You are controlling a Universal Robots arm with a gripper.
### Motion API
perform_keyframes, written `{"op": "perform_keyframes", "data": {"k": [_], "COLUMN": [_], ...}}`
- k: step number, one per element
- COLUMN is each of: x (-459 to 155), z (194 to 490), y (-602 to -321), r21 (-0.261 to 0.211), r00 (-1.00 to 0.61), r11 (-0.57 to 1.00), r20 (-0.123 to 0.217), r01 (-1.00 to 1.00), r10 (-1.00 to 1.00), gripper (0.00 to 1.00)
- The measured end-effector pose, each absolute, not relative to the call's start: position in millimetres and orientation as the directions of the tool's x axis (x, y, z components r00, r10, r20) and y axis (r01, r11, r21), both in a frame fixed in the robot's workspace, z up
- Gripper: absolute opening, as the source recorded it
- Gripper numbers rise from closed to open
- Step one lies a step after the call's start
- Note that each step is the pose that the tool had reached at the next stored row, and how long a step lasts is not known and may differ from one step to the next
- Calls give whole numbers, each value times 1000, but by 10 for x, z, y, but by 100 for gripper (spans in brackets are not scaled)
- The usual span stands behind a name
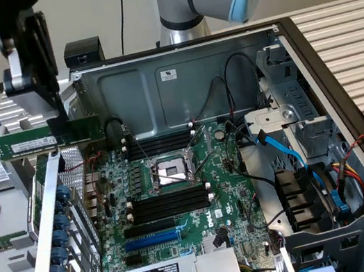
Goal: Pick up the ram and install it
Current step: 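Pick up the ram and move it above insertion slot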
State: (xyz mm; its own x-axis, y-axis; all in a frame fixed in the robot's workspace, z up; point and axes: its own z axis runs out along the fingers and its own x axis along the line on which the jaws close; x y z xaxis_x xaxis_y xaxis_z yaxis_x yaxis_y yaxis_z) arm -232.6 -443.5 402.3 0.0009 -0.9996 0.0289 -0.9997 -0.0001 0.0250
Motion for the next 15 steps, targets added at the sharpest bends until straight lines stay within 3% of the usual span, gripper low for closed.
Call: {"op": "perform_keyframes", "data": {"k": [15], "x": [-1646], "z": [4022], "y": [-4376], "r21": [25], "r00": [1], "r11": [0], "r20": [45], "r01": [-1000], "r10": [-999], "gripper": [12]}}
